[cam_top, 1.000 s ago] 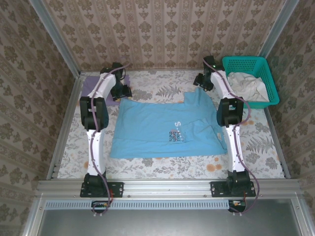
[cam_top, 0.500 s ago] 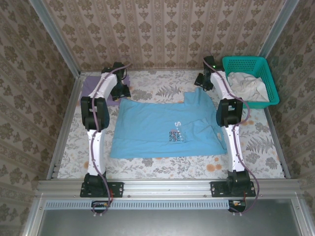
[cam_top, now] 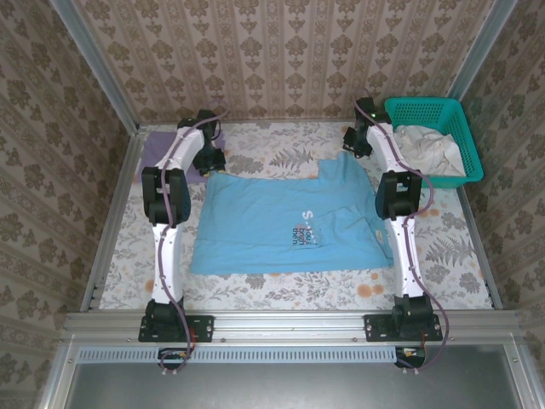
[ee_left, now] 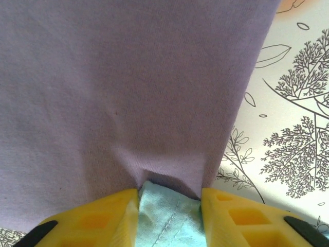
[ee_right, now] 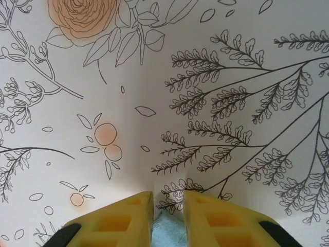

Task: Fold and stack the t-shirts

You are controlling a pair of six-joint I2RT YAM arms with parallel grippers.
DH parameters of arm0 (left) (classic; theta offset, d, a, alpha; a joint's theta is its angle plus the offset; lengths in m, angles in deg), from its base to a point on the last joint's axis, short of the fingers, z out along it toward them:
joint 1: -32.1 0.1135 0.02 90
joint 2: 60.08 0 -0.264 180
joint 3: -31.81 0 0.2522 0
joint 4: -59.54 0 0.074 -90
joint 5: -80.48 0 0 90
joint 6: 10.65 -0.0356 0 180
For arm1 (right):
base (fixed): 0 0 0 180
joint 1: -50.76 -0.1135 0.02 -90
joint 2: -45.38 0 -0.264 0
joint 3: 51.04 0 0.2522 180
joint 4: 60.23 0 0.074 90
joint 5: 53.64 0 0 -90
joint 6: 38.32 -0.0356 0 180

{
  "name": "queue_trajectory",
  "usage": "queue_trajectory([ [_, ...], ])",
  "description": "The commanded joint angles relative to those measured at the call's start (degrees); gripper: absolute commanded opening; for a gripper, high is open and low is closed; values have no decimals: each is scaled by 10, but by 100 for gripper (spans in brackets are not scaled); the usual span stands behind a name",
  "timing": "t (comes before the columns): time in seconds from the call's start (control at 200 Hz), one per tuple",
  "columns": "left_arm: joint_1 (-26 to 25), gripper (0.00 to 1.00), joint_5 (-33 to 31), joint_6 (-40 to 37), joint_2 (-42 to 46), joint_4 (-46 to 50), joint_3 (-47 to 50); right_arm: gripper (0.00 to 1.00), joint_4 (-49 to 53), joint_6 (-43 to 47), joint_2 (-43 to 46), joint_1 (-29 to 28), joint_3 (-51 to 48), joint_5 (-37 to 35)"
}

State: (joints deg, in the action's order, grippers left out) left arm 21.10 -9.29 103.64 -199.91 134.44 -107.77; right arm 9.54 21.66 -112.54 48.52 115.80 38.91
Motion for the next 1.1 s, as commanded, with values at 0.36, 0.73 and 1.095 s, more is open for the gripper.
queue_trajectory([
  [0.36, -4, 23, 5, -1, 3, 11, -13, 14, 24, 3, -16, 0, 19, 7],
  [0.73, -11, 27, -8, -8, 39, 12, 11, 2, 27, 6, -16, 1, 19, 11],
  [1.095, -12, 12, -18, -16, 53, 13, 20, 0, 40, 22, 8, 1, 19, 13],
])
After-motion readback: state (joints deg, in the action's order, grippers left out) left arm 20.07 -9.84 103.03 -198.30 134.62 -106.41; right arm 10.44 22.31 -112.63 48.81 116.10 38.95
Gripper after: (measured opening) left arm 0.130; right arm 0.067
